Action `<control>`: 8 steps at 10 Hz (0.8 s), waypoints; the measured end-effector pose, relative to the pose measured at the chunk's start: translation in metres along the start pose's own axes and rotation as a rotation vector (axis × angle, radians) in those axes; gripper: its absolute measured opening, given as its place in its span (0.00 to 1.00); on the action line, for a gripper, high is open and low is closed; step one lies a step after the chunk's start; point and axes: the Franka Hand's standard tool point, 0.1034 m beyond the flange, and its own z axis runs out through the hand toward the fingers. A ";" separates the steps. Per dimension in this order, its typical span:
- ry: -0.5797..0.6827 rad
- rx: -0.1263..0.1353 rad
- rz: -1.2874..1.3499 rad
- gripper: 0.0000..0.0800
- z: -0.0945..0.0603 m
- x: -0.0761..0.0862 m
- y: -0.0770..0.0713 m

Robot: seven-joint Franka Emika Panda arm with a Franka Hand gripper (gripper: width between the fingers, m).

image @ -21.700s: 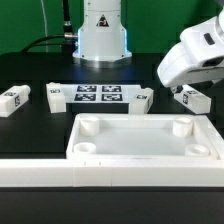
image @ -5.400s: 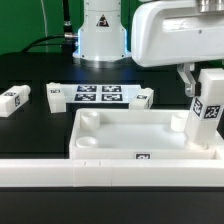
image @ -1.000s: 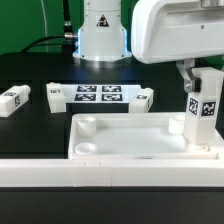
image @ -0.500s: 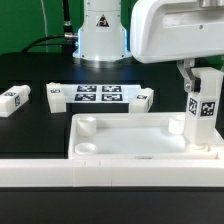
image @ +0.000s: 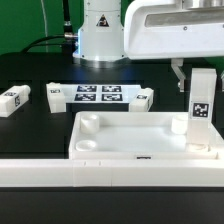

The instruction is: Assemble desk

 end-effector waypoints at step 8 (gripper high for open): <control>-0.006 0.002 0.617 0.36 0.001 0.002 0.004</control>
Offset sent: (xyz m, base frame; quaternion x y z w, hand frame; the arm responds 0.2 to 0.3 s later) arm -0.0003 -0.0002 -0.0031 -0.0127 -0.0074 0.1819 0.9832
